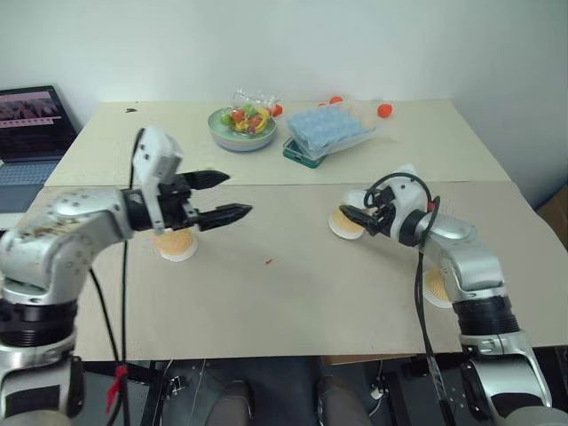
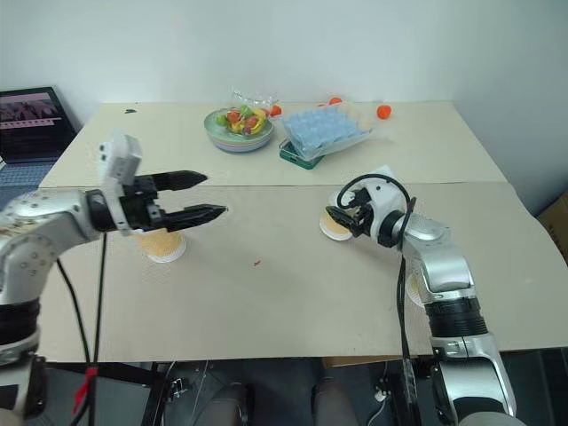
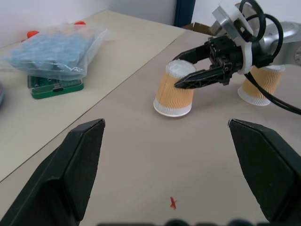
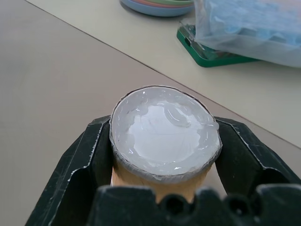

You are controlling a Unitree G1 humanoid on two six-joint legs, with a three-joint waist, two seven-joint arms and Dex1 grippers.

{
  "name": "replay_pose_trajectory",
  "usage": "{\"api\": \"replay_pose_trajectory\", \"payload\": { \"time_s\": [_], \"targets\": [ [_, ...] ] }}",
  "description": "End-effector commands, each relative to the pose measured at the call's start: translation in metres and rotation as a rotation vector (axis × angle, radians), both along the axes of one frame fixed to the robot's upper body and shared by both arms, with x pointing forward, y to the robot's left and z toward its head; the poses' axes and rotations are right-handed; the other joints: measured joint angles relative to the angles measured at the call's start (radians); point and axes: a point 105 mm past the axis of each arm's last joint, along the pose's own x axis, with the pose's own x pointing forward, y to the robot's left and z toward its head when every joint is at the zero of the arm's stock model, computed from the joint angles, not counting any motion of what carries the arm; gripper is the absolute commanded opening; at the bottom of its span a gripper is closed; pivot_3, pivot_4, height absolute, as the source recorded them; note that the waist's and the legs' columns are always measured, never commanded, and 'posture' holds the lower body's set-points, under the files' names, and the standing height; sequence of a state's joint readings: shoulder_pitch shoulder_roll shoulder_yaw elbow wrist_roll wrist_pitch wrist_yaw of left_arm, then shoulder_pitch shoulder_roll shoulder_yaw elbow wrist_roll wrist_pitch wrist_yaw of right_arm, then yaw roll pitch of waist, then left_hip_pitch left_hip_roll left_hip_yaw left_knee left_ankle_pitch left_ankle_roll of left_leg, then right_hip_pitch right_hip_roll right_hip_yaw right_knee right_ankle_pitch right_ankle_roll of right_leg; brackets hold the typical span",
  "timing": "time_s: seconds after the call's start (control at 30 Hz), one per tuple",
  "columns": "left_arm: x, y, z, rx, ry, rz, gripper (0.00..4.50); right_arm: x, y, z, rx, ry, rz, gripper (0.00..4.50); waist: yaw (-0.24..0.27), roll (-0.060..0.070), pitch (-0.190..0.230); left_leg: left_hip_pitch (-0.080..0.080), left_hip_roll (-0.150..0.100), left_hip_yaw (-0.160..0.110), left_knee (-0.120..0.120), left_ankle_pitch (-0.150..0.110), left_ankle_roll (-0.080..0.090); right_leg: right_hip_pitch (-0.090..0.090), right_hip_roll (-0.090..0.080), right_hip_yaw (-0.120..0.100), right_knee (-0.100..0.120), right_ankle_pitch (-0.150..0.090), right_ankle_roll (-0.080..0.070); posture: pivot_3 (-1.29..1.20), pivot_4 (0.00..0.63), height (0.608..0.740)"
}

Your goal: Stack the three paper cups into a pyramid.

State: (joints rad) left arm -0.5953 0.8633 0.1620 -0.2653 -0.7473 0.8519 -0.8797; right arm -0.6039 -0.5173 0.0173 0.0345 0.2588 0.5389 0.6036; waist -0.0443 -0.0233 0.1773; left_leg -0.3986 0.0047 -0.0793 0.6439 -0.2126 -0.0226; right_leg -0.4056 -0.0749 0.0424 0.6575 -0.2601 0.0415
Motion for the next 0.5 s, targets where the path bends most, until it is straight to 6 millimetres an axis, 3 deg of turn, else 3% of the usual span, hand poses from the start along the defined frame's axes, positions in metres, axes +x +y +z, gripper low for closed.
{"api": "replay_pose_trajectory", "payload": {
  "time_s": [0.03,0.23,0.37,0.5],
  "targets": [
    [-0.007,0.022,0.017,0.085,-0.068,0.002,4.5,-0.023,0.035,0.037,0.036,-0.045,0.167,2.79,0.0,0.0,0.001,-0.001,0.0,0.0,0.0,0.0,0.0,-0.001,0.0,0.0,0.0,0.0,0.0,0.0,0.15,0.74],
    [-0.007,0.022,0.018,0.099,-0.095,-0.002,4.5,-0.042,0.085,0.037,0.033,0.007,0.3,2.79,-0.002,0.0,0.001,0.0,0.0,0.0,0.0,0.0,0.0,-0.001,0.0,0.0,0.001,0.0,0.0,0.0,0.15,0.74],
    [-0.006,0.015,0.018,0.083,-0.106,-0.012,4.5,-0.055,0.128,0.022,0.009,0.036,0.37,2.79,-0.001,0.001,0.001,0.0,0.001,0.0,0.0,0.0,0.0,-0.002,0.001,0.0,0.002,0.0,0.0,0.0,0.15,0.74],
    [-0.005,0.013,0.018,0.076,-0.113,-0.013,4.5,-0.058,0.142,0.013,0.001,0.052,0.384,2.79,0.001,0.001,0.001,-0.001,0.001,0.0,0.0,0.0,0.0,-0.002,0.001,0.0,0.002,0.0,0.0,0.0,0.15,0.74]
  ]
}}
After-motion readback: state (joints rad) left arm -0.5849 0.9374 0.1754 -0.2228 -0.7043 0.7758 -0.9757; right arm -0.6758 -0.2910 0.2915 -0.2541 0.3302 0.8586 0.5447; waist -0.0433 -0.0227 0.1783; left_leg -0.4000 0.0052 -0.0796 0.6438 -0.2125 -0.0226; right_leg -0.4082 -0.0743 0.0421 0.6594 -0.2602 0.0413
